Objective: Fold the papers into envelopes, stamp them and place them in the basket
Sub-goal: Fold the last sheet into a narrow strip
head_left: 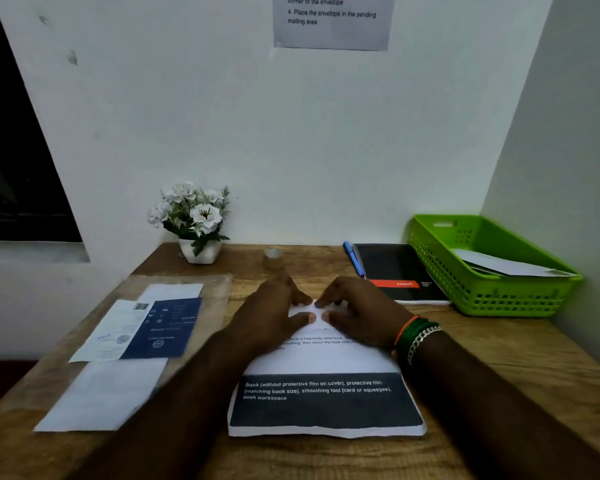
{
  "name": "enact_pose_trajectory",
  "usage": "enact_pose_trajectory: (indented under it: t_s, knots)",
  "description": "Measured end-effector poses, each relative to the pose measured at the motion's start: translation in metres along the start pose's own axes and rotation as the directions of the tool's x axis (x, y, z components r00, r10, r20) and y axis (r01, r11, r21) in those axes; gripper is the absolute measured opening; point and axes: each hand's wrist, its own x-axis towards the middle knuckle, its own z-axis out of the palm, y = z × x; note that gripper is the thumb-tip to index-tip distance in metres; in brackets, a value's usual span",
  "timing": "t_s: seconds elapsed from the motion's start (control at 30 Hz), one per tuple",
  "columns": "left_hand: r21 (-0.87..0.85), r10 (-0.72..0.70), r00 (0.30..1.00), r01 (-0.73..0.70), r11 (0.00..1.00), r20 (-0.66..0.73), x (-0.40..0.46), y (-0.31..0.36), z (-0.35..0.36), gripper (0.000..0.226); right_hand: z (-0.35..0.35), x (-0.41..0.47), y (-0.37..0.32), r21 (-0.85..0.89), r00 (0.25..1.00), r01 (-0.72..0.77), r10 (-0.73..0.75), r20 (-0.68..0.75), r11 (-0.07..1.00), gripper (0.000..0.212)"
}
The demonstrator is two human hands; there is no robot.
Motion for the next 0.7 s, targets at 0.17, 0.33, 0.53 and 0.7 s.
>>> enact_pose_trajectory:
  t_s: [0.17,0.33,0.53,0.7]
  knots:
    - [-0.004,-0.134,0.990,0.134,0.991,-0.034,0.002,-0.008,-0.011,0.020,-0.010,0.002,0.001,-0.075,0.995,-0.095,0.096,0.010,0.993,0.018]
    - [0.091,-0.340,0.930,0.354,0.931,-0.140,0.003,-0.020,-0.020,0.018,-0.026,-0.008,0.011,-0.122,0.979,-0.203,0.204,-0.004,0.972,0.018]
    - [0.019,-0.083,0.997,0.083,0.996,-0.003,0.002,0.011,0.005,0.033,-0.013,-0.005,0.000,-0.146,0.993,-0.112,0.117,0.026,0.983,0.026]
    - [0.073,-0.137,0.991,0.137,0.988,-0.010,0.003,0.004,0.001,0.042,-0.005,-0.001,0.005,-0.183,0.993,-0.110,0.115,0.016,0.977,0.031]
